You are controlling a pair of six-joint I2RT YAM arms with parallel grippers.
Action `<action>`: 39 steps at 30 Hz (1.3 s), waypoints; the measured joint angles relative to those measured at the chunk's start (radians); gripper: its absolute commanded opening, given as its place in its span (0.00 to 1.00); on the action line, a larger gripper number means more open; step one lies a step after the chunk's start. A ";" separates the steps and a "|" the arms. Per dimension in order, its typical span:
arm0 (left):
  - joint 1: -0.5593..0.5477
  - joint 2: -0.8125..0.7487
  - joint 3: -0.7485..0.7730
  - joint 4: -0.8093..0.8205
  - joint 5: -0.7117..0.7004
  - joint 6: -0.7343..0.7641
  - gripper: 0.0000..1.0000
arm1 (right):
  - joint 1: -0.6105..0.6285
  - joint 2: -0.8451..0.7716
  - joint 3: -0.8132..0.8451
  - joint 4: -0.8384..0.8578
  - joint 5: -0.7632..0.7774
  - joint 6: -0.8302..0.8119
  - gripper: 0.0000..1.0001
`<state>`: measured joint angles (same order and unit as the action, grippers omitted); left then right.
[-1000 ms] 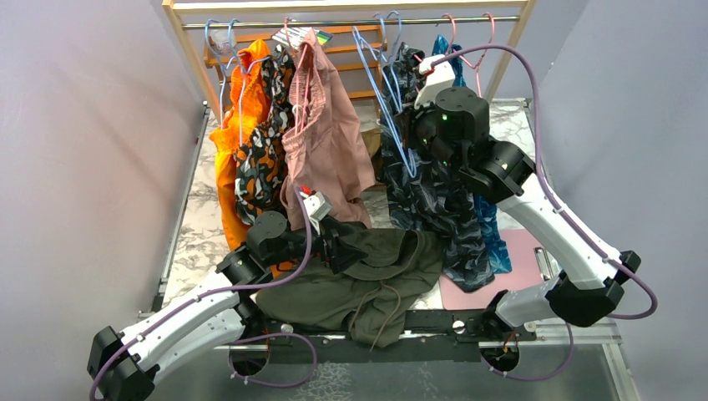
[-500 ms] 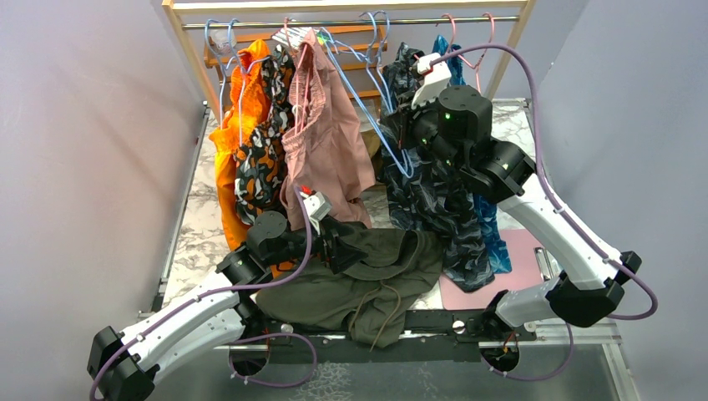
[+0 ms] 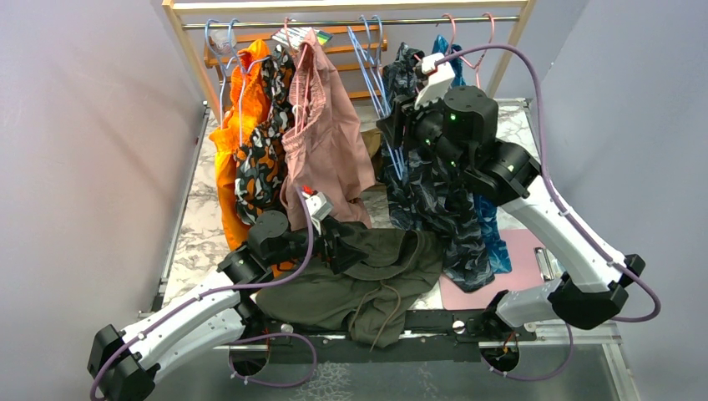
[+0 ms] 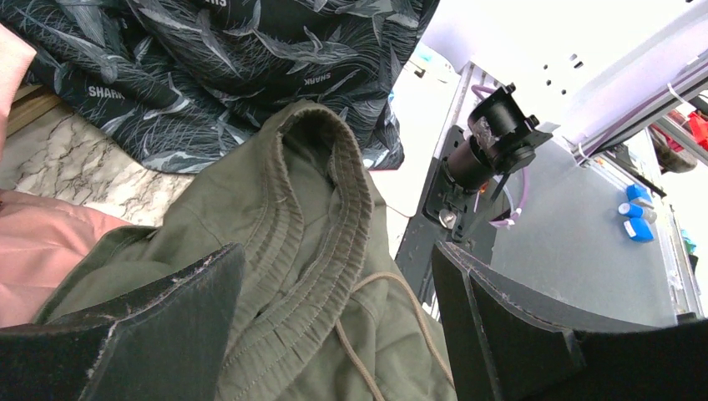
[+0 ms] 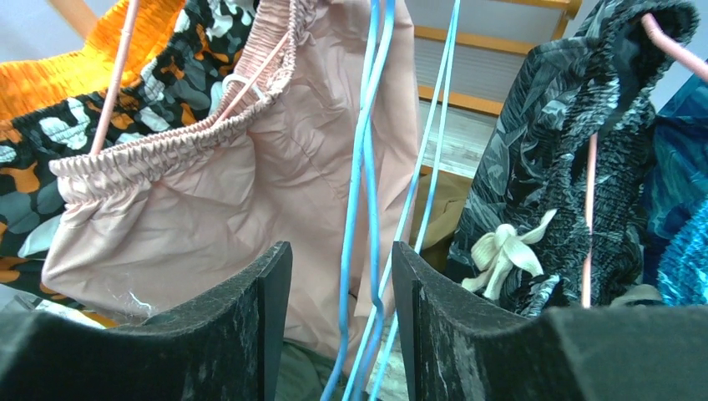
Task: Place the shorts on the hanger
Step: Pick up the hanger from the clothesline.
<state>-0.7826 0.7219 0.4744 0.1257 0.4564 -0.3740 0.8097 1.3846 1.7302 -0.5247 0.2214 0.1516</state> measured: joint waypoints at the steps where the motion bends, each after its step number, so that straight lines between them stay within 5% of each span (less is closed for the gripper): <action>1: 0.000 0.001 0.000 0.000 0.000 0.000 0.84 | 0.000 -0.006 0.000 0.000 0.000 -0.001 0.51; 12: 0.000 0.011 0.000 0.000 0.001 0.000 0.84 | 0.000 -0.068 0.018 0.010 0.041 -0.022 0.42; 25: 0.000 0.016 0.000 0.000 0.002 0.000 0.84 | -0.002 -0.027 0.072 0.005 -0.181 0.045 0.43; 39: 0.000 0.017 0.000 0.000 0.004 0.000 0.84 | -0.002 -0.003 0.085 0.007 -0.227 0.084 0.43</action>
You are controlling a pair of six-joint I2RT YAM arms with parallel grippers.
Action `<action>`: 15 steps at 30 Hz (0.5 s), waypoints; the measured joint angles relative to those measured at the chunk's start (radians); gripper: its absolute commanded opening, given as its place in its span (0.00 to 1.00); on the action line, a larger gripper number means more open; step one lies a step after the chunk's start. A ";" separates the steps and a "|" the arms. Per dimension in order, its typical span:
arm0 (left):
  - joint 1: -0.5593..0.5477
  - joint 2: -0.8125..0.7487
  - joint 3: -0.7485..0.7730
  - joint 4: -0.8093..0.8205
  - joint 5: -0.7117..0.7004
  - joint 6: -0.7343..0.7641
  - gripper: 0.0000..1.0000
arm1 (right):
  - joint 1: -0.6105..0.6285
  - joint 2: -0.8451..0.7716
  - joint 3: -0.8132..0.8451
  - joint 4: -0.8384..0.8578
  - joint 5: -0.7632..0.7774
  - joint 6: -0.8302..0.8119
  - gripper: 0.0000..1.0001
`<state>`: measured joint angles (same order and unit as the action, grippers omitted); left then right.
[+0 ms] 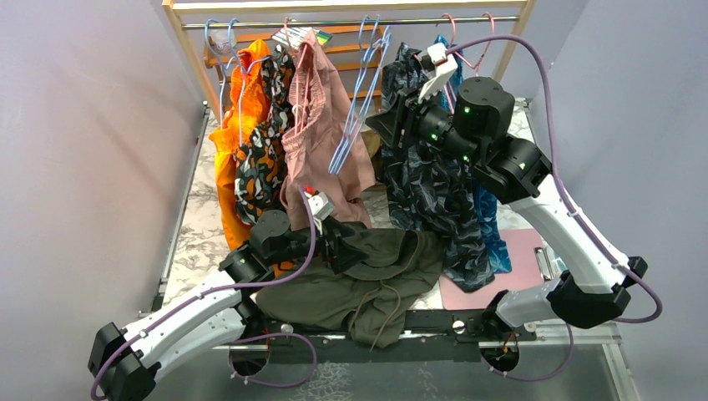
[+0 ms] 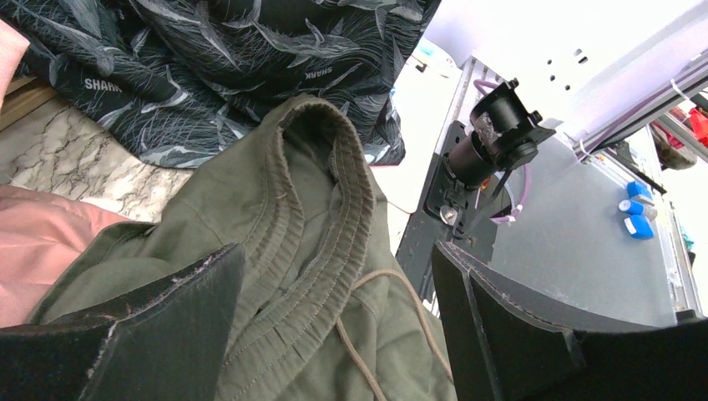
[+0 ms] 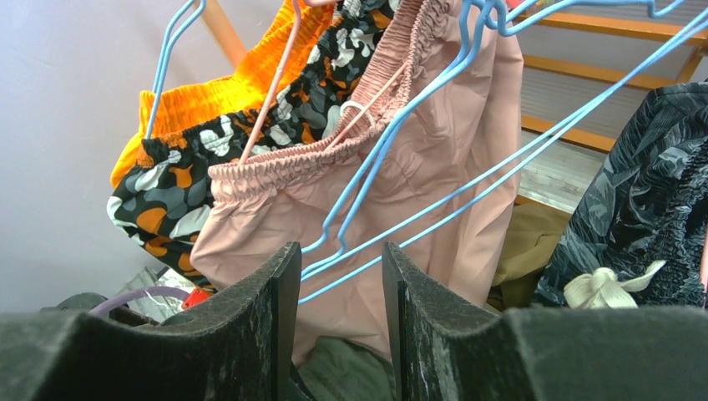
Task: Place the shorts on the hanger
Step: Pick up the hanger from the clothesline.
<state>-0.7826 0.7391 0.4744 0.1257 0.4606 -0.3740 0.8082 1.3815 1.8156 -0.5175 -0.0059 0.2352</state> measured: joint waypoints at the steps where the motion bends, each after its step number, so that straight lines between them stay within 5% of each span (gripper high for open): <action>1: 0.000 0.000 0.000 0.000 0.000 0.000 0.84 | 0.000 0.003 0.000 0.000 0.000 0.000 0.44; 15: 0.000 0.001 0.000 0.000 0.000 0.000 0.84 | 0.002 0.057 0.009 -0.006 0.000 0.000 0.49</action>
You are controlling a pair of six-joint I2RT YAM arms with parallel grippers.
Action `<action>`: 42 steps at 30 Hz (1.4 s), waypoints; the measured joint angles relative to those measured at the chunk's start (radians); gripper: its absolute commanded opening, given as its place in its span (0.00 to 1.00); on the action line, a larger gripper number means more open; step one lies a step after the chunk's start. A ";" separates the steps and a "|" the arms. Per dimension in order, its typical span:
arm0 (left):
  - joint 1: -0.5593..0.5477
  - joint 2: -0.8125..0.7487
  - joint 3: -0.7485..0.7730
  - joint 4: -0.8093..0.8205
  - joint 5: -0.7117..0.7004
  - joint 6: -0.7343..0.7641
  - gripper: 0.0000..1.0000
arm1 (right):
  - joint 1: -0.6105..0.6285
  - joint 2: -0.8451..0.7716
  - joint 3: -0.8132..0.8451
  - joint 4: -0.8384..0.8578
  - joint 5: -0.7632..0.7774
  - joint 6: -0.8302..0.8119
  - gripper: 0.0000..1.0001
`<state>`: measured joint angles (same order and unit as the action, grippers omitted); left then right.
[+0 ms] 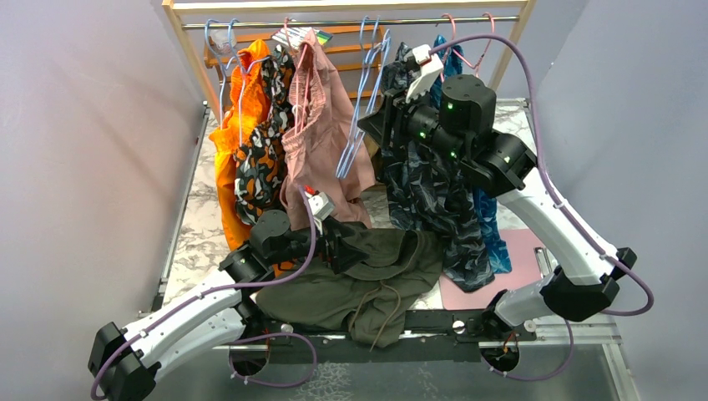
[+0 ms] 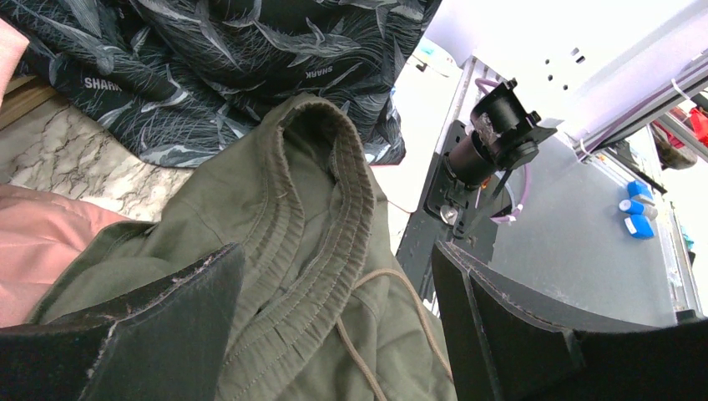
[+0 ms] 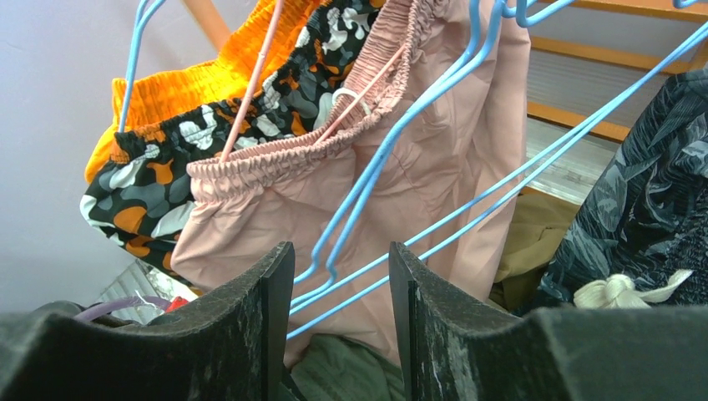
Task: Place the shorts on the hanger
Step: Pick up the hanger from the clothesline.
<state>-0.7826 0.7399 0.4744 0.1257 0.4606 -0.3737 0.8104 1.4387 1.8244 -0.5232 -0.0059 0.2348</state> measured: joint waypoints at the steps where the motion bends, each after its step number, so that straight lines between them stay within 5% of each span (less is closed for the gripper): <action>1: 0.000 0.001 0.000 0.000 0.000 0.000 0.84 | 0.001 0.002 0.005 -0.002 0.000 -0.001 0.49; 42: 0.000 0.021 0.000 0.000 0.000 0.000 0.84 | 0.033 0.020 0.053 -0.055 0.023 0.001 0.50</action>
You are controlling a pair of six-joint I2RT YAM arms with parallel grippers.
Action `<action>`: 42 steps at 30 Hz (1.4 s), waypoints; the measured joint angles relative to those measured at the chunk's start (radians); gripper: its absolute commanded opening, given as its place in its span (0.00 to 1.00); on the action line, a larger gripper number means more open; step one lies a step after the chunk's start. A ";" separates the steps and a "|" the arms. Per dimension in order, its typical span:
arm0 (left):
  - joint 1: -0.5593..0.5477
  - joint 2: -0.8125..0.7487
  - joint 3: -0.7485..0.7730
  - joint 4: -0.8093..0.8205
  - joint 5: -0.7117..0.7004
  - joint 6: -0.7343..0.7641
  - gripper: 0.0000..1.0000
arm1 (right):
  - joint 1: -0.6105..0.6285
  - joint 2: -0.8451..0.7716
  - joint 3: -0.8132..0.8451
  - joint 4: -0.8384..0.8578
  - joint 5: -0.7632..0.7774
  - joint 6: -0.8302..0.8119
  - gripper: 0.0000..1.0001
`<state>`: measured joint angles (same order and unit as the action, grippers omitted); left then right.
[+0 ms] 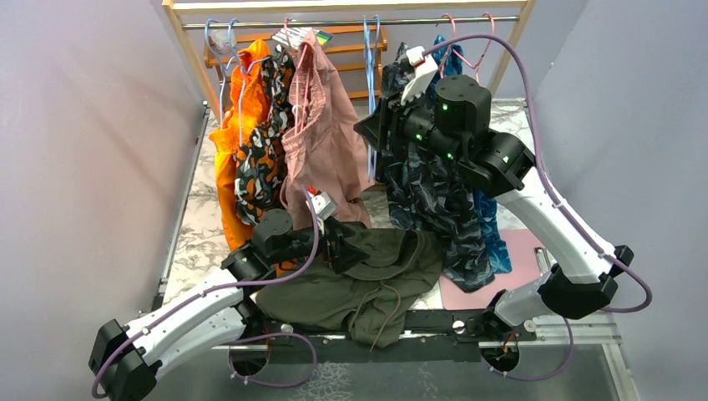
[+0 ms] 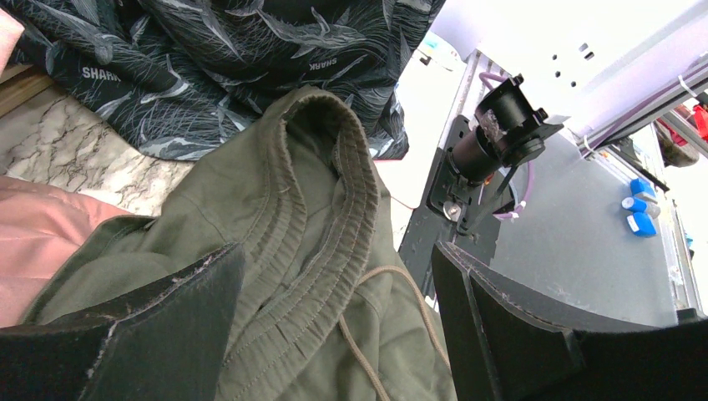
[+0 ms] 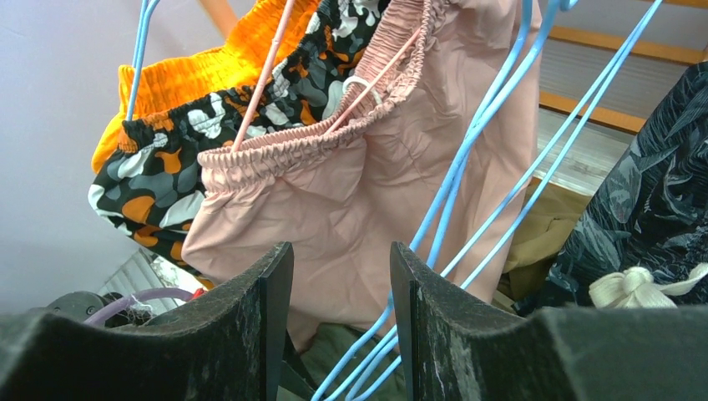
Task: Place the shorts on the hanger
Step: Pick up the hanger from the clothesline.
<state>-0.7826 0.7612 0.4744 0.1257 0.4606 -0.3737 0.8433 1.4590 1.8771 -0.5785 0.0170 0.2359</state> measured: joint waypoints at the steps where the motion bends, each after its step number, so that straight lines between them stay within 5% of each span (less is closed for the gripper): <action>1: 0.000 0.000 0.000 0.000 0.000 0.000 0.84 | 0.000 0.001 0.000 -0.001 0.002 0.000 0.50; 21: 0.000 -0.009 0.000 0.000 0.000 0.000 0.84 | 0.000 0.032 -0.009 -0.002 0.077 0.000 0.49; 42: 0.000 -0.014 0.000 0.000 0.000 -0.002 0.88 | 0.000 0.056 -0.021 -0.003 0.200 -0.021 0.22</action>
<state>-0.7826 0.7467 0.4744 0.1257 0.4610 -0.3752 0.8433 1.5154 1.8561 -0.5819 0.2165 0.2153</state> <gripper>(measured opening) 0.843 0.259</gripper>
